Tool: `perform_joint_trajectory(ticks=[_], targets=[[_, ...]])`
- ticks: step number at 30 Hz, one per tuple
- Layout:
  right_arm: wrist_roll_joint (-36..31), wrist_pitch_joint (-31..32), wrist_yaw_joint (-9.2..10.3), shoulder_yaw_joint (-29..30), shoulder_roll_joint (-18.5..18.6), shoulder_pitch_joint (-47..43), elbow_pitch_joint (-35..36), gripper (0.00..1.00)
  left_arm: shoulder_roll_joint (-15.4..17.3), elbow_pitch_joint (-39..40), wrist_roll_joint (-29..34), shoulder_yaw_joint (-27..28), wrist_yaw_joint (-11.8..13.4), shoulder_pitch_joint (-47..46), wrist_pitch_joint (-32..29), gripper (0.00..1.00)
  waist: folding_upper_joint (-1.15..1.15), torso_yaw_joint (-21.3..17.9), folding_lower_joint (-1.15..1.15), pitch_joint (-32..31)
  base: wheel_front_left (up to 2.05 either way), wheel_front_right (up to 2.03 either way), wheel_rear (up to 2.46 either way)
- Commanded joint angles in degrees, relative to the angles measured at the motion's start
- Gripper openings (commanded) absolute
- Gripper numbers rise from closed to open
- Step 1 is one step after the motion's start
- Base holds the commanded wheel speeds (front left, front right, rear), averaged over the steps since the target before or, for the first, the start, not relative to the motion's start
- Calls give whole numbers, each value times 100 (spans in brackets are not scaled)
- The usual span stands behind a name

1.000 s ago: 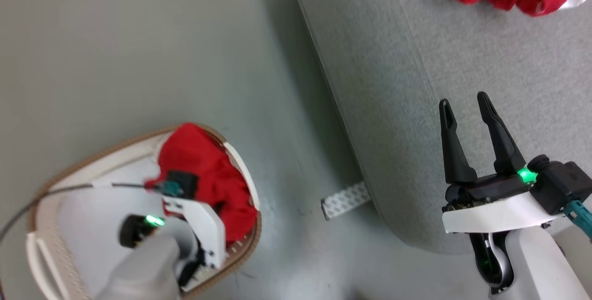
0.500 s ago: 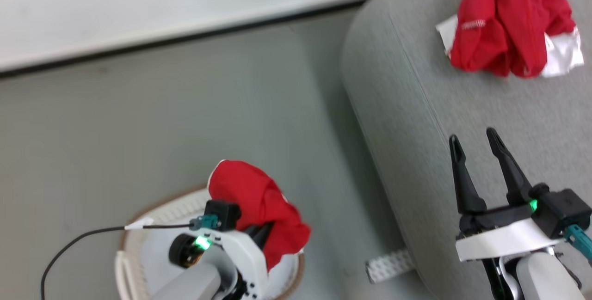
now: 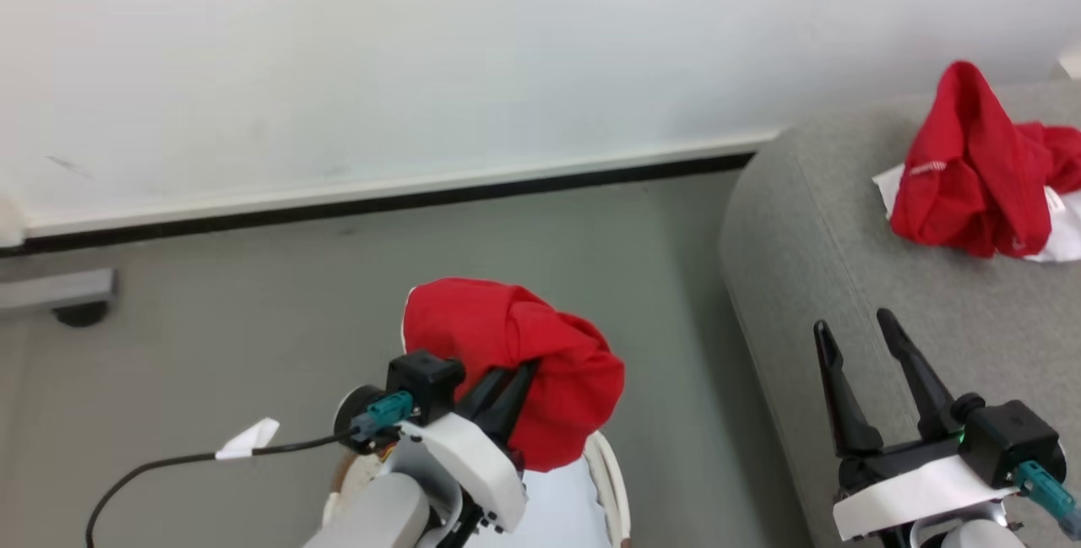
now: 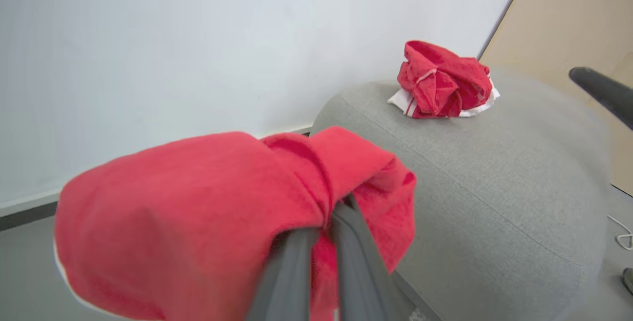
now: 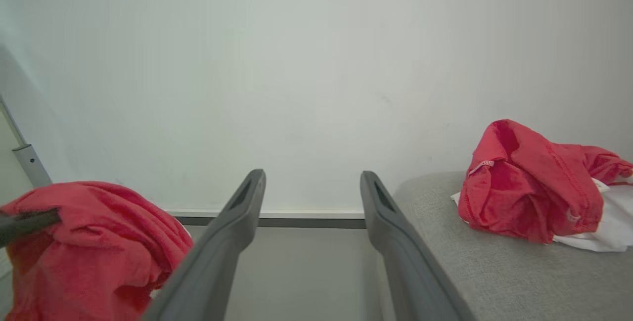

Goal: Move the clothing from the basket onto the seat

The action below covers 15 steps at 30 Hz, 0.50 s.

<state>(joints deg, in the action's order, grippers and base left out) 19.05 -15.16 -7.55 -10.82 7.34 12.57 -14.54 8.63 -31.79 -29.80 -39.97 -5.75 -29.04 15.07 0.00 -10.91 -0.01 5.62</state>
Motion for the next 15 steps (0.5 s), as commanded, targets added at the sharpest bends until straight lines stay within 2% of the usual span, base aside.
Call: perform_joint_trajectory(ticks=[1, 8, 15], targets=[[48, 3, 13, -25, 50, -104, -23, 100, -18, 158, 159, 118, -8, 103, 12, 0, 0, 224, 1, -247, 0, 0, 0], [114, 3, 13, -109, 52, -266, -80, 100, -150, 732, 548, 540, -64, 223, 12, 0, 0, 456, 1, -491, 0, 0, 0], [154, 3, 13, -243, 61, -340, -113, 100, -123, 820, 719, 551, -93, -40, 13, 0, 0, 604, 1, -566, 0, 0, 0]])
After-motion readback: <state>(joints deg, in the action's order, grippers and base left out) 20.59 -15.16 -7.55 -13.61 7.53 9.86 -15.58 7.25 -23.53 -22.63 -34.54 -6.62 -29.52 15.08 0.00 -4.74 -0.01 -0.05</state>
